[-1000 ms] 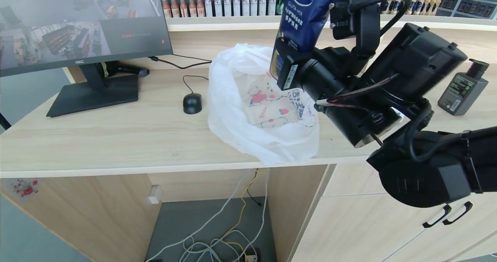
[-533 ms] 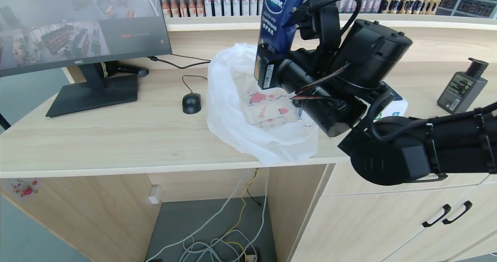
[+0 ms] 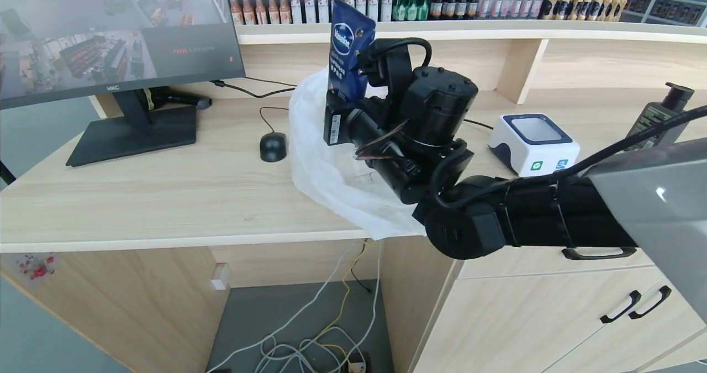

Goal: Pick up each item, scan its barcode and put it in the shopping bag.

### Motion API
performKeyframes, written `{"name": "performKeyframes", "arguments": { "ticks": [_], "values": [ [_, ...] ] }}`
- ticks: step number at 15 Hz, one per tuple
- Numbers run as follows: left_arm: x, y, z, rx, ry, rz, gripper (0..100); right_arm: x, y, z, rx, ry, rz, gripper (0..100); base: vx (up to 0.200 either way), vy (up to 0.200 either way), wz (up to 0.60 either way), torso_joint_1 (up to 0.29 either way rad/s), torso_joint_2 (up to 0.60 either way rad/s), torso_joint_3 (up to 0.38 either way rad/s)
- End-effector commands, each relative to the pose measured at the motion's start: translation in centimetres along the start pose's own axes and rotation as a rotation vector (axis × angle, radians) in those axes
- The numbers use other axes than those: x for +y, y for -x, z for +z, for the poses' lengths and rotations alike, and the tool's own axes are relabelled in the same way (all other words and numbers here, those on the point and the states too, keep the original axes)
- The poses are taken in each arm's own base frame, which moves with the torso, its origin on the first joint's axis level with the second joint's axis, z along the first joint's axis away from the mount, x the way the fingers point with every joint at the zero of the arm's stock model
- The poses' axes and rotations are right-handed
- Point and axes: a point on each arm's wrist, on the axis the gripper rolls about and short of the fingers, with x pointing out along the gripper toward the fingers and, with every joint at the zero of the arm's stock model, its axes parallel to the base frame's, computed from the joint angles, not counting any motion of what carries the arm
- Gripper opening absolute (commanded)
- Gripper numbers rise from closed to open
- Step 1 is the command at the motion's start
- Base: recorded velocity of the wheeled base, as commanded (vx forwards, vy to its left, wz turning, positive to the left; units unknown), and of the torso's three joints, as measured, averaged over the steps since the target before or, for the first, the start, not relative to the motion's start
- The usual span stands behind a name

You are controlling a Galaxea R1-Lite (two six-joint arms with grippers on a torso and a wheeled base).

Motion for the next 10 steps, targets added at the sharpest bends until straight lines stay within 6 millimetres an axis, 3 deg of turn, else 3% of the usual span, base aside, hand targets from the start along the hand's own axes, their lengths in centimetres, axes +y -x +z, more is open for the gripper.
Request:
{"name": "performKeyframes", "arguments": {
  "ticks": [1, 10],
  "values": [
    [0.0, 0.0, 0.0, -0.001, 0.0, -0.001, 100, -0.1, -0.5, -2.1, 0.037, 0.011, -0.004, 0, 0.0, 0.0, 0.0, 0.0, 0.0, 0.0],
    [0.0, 0.0, 0.0, -0.001, 0.0, 0.001, 100, -3.2, -1.4, -3.4, 0.059, 0.035, -0.027, 0, 0.0, 0.0, 0.0, 0.0, 0.0, 0.0]
  ]
}}
